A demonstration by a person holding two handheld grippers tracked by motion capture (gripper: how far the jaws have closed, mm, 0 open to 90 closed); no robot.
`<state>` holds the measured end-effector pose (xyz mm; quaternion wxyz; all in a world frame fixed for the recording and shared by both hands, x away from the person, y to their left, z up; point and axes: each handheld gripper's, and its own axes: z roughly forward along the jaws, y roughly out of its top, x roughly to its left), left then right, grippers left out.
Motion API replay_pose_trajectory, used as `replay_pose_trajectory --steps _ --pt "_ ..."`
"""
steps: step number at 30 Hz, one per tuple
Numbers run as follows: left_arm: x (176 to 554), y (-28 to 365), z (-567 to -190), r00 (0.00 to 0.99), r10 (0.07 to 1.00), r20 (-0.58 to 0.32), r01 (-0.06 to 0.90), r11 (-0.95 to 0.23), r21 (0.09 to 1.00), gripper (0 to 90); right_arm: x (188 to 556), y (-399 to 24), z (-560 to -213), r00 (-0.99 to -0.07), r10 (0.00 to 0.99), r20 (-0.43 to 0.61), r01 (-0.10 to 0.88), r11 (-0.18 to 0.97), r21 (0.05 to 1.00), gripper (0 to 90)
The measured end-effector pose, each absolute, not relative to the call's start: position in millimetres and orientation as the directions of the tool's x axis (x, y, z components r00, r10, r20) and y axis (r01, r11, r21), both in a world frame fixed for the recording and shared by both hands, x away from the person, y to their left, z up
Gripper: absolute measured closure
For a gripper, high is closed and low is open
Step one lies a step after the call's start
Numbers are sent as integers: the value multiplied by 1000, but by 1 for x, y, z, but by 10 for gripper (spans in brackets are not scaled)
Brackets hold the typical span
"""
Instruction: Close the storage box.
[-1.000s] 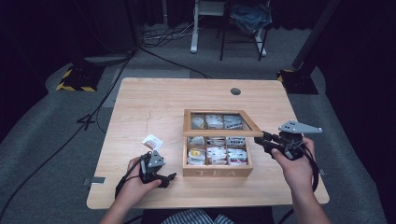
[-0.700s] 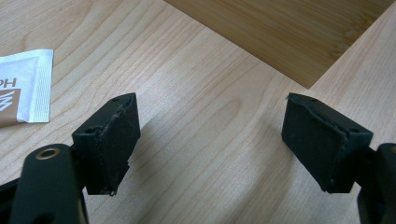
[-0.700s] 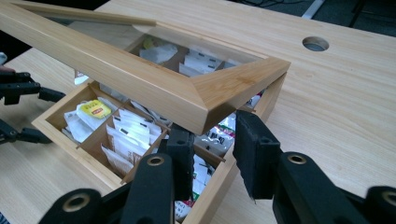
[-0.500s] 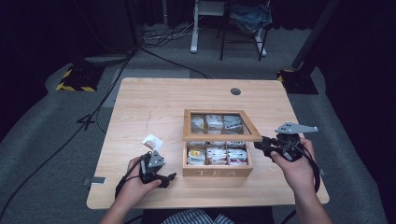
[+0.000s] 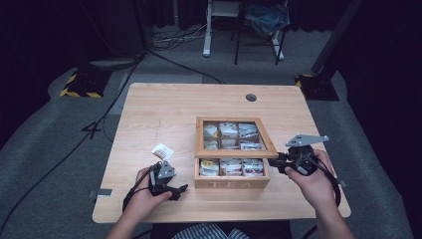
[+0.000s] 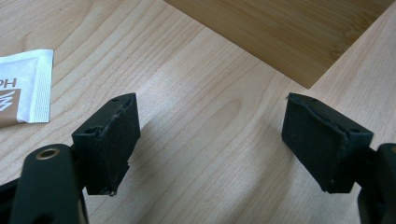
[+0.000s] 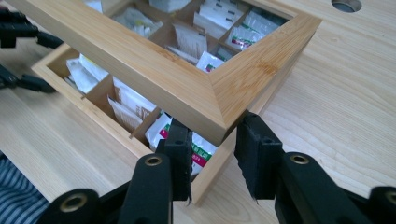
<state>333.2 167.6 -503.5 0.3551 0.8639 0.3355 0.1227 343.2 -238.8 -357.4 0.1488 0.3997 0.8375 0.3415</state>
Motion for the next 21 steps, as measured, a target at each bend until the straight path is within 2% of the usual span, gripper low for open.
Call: replay_pose_trajectory --steps 21 --pt "333 167 -503 744 668 -26 493 -523 695 200 345 -231 -369 -674 739 8 601 543 586 637"
